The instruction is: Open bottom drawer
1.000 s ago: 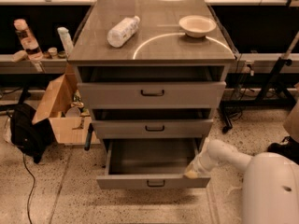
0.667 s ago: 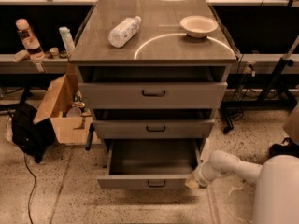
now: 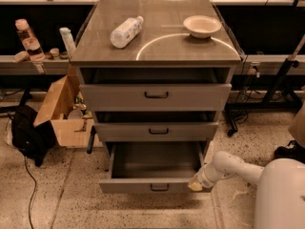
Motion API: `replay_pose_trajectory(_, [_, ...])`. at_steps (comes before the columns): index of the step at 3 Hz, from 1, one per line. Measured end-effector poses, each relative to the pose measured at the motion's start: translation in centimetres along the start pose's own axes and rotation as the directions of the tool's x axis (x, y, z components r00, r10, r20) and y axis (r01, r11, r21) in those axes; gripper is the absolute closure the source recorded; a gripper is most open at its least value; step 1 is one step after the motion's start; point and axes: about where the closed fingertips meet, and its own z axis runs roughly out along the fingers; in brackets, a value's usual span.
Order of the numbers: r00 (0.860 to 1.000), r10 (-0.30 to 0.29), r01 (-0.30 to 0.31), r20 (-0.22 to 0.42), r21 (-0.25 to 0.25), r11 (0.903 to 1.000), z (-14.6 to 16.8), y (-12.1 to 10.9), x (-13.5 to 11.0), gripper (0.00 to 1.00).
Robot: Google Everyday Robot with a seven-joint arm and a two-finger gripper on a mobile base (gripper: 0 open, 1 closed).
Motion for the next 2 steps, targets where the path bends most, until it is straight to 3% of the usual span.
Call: replay_pose_trajectory(2, [0.999,-0.032,0.033,0.011,-0.023,0.9992,1.5,-2.5,-2.4,1.00])
